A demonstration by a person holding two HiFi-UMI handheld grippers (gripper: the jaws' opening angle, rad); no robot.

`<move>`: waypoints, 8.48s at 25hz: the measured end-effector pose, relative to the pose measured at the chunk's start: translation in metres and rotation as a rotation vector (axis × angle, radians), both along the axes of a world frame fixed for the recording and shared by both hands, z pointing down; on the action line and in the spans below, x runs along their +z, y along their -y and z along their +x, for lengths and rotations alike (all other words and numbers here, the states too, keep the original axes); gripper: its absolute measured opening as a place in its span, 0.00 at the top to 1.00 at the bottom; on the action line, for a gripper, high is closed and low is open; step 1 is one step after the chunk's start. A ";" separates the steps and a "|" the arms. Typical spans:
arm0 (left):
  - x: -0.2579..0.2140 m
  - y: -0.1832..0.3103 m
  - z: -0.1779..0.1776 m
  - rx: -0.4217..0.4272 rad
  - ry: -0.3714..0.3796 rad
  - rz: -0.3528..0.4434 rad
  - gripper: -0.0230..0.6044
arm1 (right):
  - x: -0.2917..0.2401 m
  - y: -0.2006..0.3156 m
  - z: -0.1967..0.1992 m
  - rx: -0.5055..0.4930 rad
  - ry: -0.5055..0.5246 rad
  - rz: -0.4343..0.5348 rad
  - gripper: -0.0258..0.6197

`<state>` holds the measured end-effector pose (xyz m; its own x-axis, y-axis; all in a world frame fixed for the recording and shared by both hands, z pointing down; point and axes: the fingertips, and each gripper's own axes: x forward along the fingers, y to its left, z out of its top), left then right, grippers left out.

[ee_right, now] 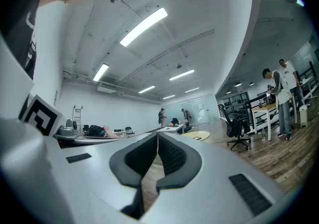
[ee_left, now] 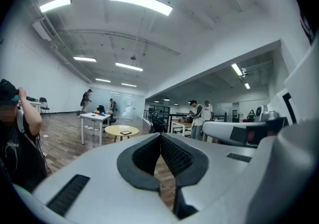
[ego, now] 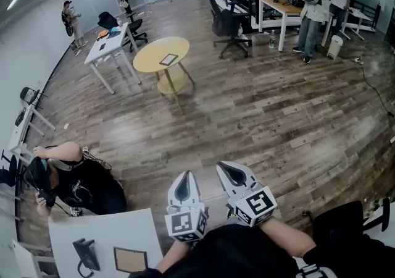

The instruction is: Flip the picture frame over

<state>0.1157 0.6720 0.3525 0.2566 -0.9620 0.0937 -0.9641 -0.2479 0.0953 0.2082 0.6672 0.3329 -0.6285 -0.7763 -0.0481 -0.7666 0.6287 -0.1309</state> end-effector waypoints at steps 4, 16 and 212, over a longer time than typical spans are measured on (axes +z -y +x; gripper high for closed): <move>0.000 0.036 0.013 0.000 0.013 0.000 0.93 | 0.001 0.034 0.015 -0.006 0.013 0.004 0.93; 0.000 0.098 0.017 -0.050 0.065 -0.007 0.93 | 0.015 0.105 0.030 -0.017 0.049 -0.031 0.93; 0.153 1.136 -0.353 -0.105 0.129 -0.266 0.93 | 0.346 1.243 -0.278 -0.173 0.331 -0.952 0.84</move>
<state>-0.2377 -0.4636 0.5053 0.1266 -0.9200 0.3710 -0.9915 -0.1291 0.0182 -0.0702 -0.5763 0.6788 -0.8027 -0.4835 0.3493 -0.5096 0.2518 -0.8227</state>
